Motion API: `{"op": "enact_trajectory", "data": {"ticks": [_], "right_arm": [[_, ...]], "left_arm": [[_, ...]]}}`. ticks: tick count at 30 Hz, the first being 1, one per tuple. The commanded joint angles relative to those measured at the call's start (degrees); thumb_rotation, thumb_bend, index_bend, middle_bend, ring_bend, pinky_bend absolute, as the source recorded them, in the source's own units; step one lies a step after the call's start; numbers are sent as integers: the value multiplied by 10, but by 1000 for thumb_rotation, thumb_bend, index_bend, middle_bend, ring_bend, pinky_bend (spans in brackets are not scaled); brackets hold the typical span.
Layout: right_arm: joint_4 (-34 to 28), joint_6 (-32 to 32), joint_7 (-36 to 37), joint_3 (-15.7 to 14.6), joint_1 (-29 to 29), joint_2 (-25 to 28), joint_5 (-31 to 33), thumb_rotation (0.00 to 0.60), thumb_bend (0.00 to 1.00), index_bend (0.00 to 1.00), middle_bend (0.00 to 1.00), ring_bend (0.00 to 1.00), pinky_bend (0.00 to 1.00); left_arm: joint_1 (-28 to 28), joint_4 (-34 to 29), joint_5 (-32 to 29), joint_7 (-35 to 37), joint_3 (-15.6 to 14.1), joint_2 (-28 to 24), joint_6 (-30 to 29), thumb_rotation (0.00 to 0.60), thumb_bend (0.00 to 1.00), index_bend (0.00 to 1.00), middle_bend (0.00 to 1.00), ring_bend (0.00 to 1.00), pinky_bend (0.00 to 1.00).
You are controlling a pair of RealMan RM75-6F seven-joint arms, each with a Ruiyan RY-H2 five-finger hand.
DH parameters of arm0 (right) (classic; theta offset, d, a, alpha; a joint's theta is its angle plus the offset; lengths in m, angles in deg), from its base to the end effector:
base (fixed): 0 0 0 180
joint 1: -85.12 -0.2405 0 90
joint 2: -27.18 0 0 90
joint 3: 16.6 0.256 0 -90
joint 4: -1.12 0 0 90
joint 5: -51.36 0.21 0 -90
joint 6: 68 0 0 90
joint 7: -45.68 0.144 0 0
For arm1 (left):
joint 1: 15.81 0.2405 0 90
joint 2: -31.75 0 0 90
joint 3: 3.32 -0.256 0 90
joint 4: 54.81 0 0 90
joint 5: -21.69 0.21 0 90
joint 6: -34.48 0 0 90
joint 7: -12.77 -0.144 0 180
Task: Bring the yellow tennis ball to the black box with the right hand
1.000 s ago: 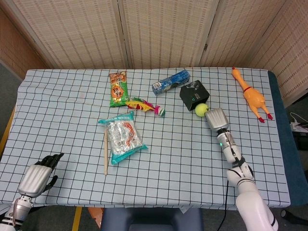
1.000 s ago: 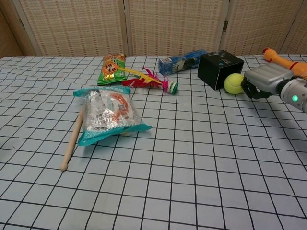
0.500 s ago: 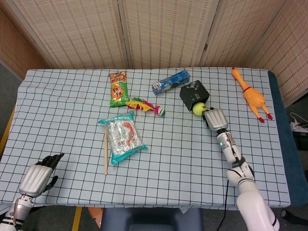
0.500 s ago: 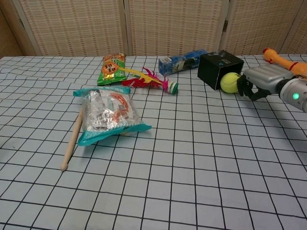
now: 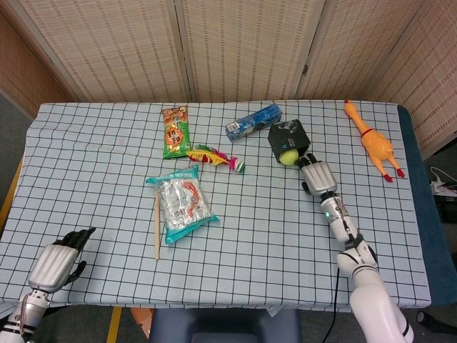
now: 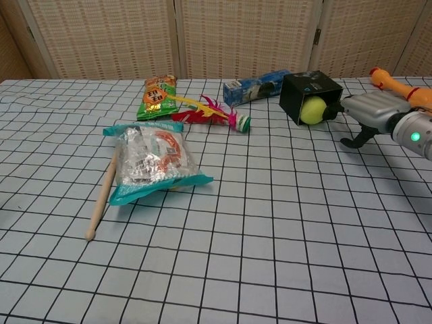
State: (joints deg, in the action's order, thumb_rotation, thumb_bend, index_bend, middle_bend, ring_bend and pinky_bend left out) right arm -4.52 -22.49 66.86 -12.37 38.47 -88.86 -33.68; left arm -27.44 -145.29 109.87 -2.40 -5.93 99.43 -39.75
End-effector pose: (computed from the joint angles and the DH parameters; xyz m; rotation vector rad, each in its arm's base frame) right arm -0.2696 -0.4366 -0.0208 1.7415 -0.7475 0.6601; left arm -0.3034 0.1921 0.1025 -1.7365 -0.7926 -0.6583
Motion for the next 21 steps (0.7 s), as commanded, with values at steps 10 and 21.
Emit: {"op": "enact_trajectory", "data": {"ticks": [10,21], "right_arm": [[0,3,0,-1,0,-3,-1,600,283,0,85,1,470],[-10,33,12,-3,8,0,-4,600,283,4,75,0,469]], "left_arm": [[-1,1,-2,2,0,0,0,600,425,82,169,190,485],[1,-2,1,7,-1,-4,-6,600,427,81,170,200,485]]}}
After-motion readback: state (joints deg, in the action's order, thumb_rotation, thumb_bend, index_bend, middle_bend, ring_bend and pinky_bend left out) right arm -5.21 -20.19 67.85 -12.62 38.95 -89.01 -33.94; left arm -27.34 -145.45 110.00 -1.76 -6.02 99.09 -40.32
